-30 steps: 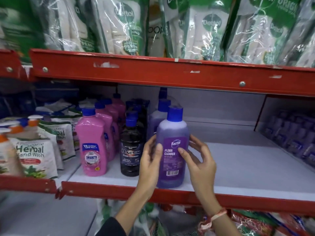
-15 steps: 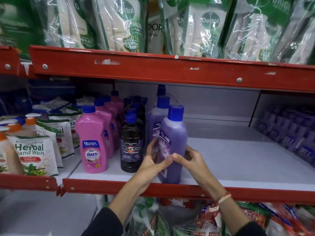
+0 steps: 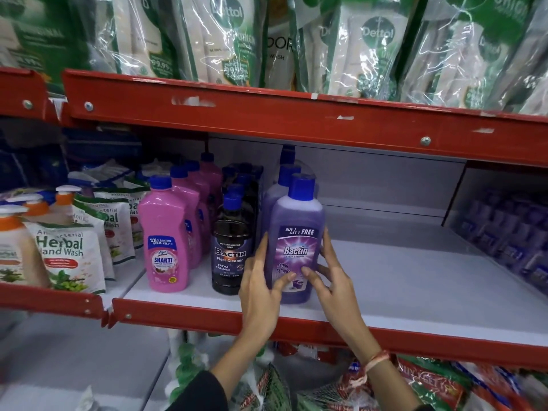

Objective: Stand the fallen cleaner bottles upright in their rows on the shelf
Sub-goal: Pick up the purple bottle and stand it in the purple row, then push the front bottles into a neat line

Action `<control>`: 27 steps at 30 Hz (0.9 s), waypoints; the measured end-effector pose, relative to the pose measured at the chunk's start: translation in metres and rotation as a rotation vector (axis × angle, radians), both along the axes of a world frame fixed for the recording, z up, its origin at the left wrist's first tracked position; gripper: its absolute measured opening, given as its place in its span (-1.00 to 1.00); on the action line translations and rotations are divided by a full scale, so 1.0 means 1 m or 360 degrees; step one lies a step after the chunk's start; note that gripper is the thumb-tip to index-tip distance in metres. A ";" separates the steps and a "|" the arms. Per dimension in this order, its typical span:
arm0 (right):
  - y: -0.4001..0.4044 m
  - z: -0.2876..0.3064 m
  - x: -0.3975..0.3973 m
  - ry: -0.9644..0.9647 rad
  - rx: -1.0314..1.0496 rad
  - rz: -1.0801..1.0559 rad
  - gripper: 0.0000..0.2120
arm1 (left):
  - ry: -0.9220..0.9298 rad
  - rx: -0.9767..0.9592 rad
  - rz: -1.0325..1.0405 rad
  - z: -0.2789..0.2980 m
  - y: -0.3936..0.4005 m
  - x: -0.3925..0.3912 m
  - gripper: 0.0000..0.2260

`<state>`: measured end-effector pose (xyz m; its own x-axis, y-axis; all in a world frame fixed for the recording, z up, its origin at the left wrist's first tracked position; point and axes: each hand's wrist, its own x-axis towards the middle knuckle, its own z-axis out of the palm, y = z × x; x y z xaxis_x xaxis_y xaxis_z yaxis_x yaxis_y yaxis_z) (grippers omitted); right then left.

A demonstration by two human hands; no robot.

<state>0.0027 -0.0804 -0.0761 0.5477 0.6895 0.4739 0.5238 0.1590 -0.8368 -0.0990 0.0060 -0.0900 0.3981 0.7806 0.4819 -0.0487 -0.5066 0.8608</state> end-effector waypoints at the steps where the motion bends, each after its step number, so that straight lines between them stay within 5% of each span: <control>1: -0.001 -0.002 0.001 -0.0033 -0.0008 -0.0014 -0.33 | 0.0015 0.0004 -0.0018 -0.001 0.003 -0.001 -0.29; 7: -0.004 -0.007 -0.026 -0.0405 0.0051 -0.0450 -0.32 | -0.0063 0.0107 -0.0143 -0.006 0.011 -0.029 -0.45; 10: 0.010 -0.006 -0.061 -0.0543 0.0329 -0.0637 -0.48 | -0.0195 0.0255 0.0030 -0.003 0.017 -0.063 -0.70; 14: 0.048 0.006 -0.120 -0.0722 0.0585 -0.0511 -0.59 | -0.0365 0.0316 0.0365 0.003 0.059 -0.116 -0.74; 17: 0.086 0.016 -0.163 -0.0363 0.0398 0.0046 -0.55 | -0.0350 0.0282 0.0267 0.012 0.103 -0.145 -0.64; 22: 0.142 0.022 -0.184 0.0259 0.0125 0.0388 -0.53 | -0.0294 -0.0103 -0.0567 0.033 0.139 -0.165 -0.26; 27: 0.145 0.014 -0.182 0.0232 0.0011 0.0358 -0.48 | -0.0140 -0.0179 -0.0769 0.032 0.146 -0.183 -0.34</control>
<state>-0.1789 0.0648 -0.0616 0.4438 0.7987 0.4064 0.3486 0.2639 -0.8993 -0.2825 0.1519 -0.0582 0.6885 0.5663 0.4532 -0.3292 -0.3127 0.8910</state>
